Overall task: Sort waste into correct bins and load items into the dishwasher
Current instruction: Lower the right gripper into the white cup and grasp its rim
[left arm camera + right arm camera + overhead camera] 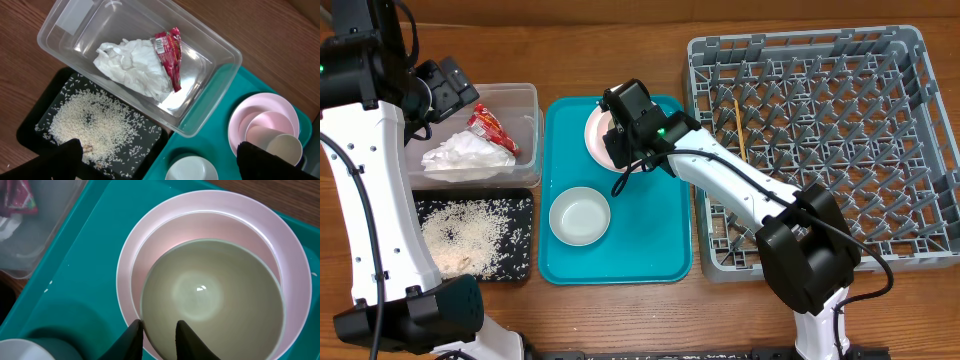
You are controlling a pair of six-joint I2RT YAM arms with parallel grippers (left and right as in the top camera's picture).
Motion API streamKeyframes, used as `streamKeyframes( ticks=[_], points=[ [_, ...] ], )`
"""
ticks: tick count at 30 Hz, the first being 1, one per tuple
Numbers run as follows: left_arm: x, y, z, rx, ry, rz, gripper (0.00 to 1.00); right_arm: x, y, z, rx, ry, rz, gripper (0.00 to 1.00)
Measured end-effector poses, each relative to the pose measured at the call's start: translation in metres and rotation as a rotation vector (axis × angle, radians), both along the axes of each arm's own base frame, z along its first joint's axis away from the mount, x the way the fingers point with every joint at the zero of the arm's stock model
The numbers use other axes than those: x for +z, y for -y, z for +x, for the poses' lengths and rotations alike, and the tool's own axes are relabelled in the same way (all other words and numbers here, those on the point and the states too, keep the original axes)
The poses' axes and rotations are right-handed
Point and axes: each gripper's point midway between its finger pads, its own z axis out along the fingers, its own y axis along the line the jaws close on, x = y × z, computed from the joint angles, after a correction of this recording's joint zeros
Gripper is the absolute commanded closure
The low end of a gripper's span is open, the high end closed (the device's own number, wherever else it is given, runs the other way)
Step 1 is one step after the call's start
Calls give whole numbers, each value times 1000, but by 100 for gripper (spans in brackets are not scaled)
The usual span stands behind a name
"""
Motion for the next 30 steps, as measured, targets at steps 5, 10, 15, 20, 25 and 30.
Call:
streamKeyframes(
  ticks=[5,10,15,20,25,30],
  points=[
    [0,0,0,0,0,0,0,-2,2,-2,7,-6,-12,76],
    [0,0,0,0,0,0,0,-3,3,-3,24,-2,-27,80],
    [0,0,0,0,0,0,0,-3,4,-2,31,4,-34,87],
    [0,0,0,0,0,0,0,-2,3,-2,34,5,-35,87],
    [0,0,0,0,0,0,0,-2,3,-2,34,8,-33,93],
    [0,0,0,0,0,0,0,-1,3,-1,36,14,-33,94]
  ],
)
